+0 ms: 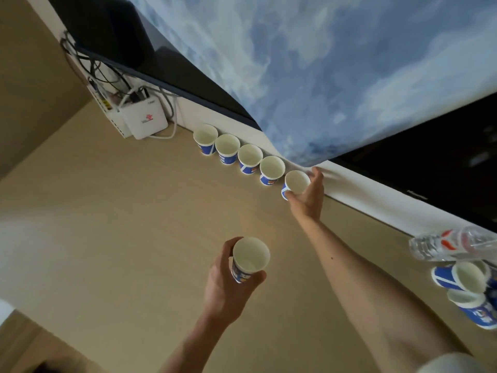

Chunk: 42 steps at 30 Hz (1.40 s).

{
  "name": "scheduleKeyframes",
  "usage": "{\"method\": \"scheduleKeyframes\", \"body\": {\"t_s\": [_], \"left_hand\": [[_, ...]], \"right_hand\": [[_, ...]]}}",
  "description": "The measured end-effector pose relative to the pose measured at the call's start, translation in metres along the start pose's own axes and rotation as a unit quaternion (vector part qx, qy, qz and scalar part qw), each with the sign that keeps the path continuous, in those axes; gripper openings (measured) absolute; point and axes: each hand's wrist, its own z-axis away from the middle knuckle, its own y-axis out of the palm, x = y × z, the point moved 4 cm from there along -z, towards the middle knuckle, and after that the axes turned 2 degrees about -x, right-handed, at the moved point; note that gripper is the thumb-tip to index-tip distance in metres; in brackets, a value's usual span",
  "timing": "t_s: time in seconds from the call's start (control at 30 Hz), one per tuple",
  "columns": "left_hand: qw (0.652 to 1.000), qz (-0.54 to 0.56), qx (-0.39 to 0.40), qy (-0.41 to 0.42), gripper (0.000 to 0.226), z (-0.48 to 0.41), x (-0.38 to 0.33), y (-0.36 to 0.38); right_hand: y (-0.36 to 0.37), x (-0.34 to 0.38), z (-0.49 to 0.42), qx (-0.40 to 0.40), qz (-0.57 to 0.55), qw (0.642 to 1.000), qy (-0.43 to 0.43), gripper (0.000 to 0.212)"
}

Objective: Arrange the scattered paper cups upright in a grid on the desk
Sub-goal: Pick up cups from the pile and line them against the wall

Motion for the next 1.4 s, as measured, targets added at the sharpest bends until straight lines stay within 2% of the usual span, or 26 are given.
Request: {"method": "scheduleKeyframes", "body": {"t_s": [0.17,0.47,0.63,0.73,0.8,0.87,0.93,1.0,1.07,1.17,1.4], "left_hand": [[1.000,0.016,0.009,-0.001,0.066,-0.006,0.001,0.002],[1.000,0.012,0.016,-0.001,0.065,-0.003,0.006,0.002],[1.000,0.005,0.007,0.001,0.068,-0.002,0.007,-0.002],[1.000,0.005,-0.007,0.000,0.071,-0.004,0.007,-0.003],[1.000,0.007,-0.005,-0.001,0.069,-0.004,0.008,-0.001],[1.000,0.008,-0.001,-0.001,0.067,-0.005,0.006,0.002],[1.000,0.009,0.003,0.003,0.067,-0.005,0.004,0.005],[1.000,0.008,0.012,0.011,0.068,-0.006,0.001,0.010],[0.999,0.007,0.021,0.023,0.068,-0.007,-0.003,0.016],[0.999,0.013,0.038,0.032,0.067,-0.006,-0.010,0.025],[0.995,0.048,0.076,0.037,0.067,-0.004,-0.018,0.041]], "right_hand": [[0.005,-0.001,-0.001,-0.044,-0.001,0.999,-0.017,0.072],[0.010,0.001,-0.005,-0.055,-0.019,0.998,-0.036,0.062],[0.002,-0.010,0.004,-0.048,-0.035,0.998,-0.002,0.075],[-0.011,-0.036,0.037,-0.051,0.008,0.999,0.003,0.091],[-0.025,-0.047,0.069,-0.043,-0.011,0.999,0.023,0.088],[-0.041,-0.051,0.100,0.002,-0.032,0.997,0.069,0.072],[-0.052,-0.049,0.123,0.117,-0.048,0.989,0.078,0.056],[-0.061,-0.038,0.144,0.257,-0.073,0.962,0.063,0.060],[-0.070,-0.023,0.161,0.343,-0.073,0.936,0.024,0.070],[-0.079,-0.003,0.170,0.353,-0.079,0.932,-0.018,0.077],[-0.079,0.006,0.164,0.301,-0.123,0.945,-0.036,0.067]]}}
